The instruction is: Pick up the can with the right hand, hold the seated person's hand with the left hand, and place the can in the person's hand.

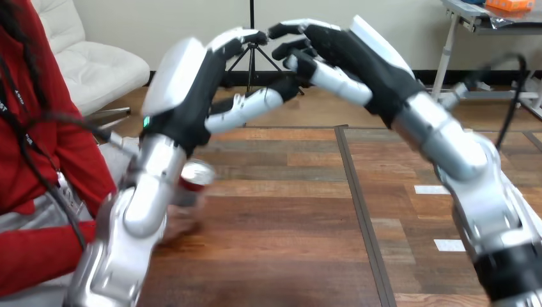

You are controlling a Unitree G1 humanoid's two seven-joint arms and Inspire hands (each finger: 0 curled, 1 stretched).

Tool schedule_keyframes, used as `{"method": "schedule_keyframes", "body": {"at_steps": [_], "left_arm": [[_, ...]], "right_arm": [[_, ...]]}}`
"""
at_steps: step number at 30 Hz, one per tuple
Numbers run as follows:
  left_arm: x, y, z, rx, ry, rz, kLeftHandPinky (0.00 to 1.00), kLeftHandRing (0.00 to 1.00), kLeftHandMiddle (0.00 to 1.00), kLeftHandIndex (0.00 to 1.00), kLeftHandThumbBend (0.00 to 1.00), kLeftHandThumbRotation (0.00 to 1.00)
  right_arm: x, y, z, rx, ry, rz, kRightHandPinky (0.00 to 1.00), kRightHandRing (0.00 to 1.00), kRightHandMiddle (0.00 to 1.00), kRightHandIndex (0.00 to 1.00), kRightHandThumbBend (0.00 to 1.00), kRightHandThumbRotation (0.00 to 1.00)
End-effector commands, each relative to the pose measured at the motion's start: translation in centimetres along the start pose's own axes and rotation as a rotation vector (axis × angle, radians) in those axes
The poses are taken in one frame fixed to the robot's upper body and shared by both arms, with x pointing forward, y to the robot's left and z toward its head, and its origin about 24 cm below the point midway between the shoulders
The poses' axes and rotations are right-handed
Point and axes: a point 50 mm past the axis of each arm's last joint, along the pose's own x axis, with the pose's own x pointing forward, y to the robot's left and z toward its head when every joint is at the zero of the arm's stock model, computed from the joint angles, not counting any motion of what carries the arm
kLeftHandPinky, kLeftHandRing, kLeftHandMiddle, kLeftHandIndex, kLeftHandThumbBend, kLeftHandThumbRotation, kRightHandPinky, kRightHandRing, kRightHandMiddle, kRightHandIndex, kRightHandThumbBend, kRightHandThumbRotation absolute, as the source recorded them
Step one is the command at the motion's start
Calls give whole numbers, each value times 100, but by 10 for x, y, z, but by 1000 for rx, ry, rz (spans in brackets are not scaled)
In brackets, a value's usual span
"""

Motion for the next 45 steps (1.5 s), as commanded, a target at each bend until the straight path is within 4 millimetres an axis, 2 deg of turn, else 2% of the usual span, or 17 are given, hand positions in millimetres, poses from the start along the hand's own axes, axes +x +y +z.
{"method": "schedule_keyframes", "body": {"at_steps": [1,8,14,22,32,38,45], "left_arm": [[-10,5,4,-103,-41,55,59,80,85,86,97,100],[-33,-1,4,-300,-101,92,62,79,81,81,91,100],[-54,-4,2,-440,-137,98,63,76,77,74,81,100],[-80,-7,-2,-539,-135,82,57,71,72,68,84,100],[-112,-11,-11,-644,-65,41,56,72,73,68,78,100],[-127,-17,-20,-705,-2,40,58,72,72,69,72,100],[-140,-24,-26,-784,71,41,61,72,72,69,69,100]], "right_arm": [[-11,-10,11,33,-105,-112,65,77,78,84,98,100],[-38,5,1,172,-156,-192,74,81,82,89,94,100],[-62,20,-3,264,-201,-264,72,81,82,91,95,100],[-93,40,-8,388,-199,-338,72,80,83,90,93,100],[-131,63,-14,484,-155,-412,74,82,85,90,90,100],[-148,74,-18,524,-110,-436,78,83,86,89,90,100],[-164,84,-24,568,-71,-444,81,84,87,89,88,100]]}}
